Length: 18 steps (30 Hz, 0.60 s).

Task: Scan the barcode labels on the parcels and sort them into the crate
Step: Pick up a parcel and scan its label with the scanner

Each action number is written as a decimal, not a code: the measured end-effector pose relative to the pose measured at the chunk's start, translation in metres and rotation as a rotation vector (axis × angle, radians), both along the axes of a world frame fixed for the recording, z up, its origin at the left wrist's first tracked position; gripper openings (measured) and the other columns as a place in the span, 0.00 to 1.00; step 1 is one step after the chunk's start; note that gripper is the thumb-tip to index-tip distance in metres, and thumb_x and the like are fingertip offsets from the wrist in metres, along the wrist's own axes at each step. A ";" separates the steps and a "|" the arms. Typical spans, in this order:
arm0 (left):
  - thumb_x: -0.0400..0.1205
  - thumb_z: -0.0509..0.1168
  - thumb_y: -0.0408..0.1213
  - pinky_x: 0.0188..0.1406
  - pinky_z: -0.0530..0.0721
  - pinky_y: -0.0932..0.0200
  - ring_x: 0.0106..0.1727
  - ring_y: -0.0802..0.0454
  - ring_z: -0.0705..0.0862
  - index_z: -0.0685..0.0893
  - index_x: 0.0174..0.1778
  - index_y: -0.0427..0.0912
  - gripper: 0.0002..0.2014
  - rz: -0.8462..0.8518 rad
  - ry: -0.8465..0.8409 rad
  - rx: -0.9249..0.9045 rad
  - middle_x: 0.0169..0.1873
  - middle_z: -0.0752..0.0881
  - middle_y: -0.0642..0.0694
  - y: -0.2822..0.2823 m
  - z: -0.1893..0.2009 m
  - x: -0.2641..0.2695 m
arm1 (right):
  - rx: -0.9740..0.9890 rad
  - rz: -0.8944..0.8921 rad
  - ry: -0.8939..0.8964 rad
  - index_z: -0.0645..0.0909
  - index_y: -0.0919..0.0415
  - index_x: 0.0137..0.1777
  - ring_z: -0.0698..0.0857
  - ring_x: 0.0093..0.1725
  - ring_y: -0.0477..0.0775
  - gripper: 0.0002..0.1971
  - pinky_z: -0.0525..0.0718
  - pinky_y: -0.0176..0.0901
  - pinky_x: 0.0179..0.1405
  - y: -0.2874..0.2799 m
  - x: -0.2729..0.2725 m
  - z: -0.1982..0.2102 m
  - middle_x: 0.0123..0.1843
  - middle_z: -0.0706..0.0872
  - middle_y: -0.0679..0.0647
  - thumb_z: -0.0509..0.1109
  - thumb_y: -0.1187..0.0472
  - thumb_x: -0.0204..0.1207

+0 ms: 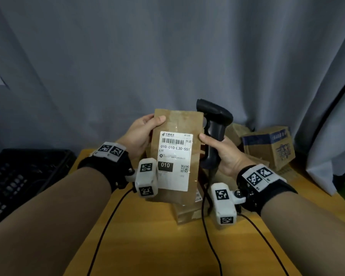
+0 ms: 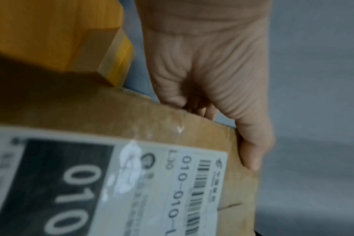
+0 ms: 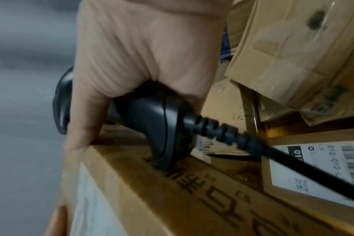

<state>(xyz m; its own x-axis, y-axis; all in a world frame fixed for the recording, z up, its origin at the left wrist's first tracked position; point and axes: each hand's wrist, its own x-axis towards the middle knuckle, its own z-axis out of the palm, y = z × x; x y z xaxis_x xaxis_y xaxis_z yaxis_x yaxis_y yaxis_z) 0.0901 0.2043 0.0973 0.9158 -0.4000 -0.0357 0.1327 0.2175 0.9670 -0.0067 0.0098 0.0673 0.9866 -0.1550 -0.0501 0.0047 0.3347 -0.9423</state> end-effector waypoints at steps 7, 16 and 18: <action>0.84 0.65 0.43 0.41 0.90 0.56 0.39 0.52 0.91 0.82 0.56 0.43 0.09 -0.067 -0.031 0.117 0.37 0.92 0.47 0.003 0.006 0.006 | 0.004 -0.168 -0.024 0.83 0.62 0.52 0.90 0.48 0.61 0.12 0.90 0.53 0.48 0.022 0.006 0.009 0.48 0.90 0.62 0.77 0.68 0.69; 0.81 0.67 0.44 0.63 0.78 0.55 0.54 0.54 0.86 0.86 0.53 0.45 0.09 -0.365 0.037 0.548 0.51 0.91 0.49 0.031 -0.003 0.028 | -0.029 -0.241 -0.001 0.82 0.63 0.52 0.91 0.36 0.52 0.07 0.88 0.43 0.33 0.001 0.028 0.025 0.37 0.92 0.54 0.73 0.67 0.75; 0.79 0.68 0.45 0.62 0.76 0.55 0.53 0.55 0.86 0.86 0.54 0.46 0.11 -0.423 0.040 0.606 0.47 0.92 0.52 0.034 0.001 0.036 | -0.066 -0.217 0.030 0.82 0.63 0.50 0.91 0.35 0.51 0.05 0.89 0.43 0.33 -0.001 0.034 0.029 0.35 0.91 0.53 0.73 0.66 0.76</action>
<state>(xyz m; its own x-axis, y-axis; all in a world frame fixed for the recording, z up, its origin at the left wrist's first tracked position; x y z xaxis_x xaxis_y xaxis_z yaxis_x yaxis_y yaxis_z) 0.1260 0.2384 0.0988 0.6809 -0.6182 -0.3926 0.1245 -0.4305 0.8939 0.0272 0.0086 0.0961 0.9280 -0.3675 -0.0612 0.0420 0.2665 -0.9629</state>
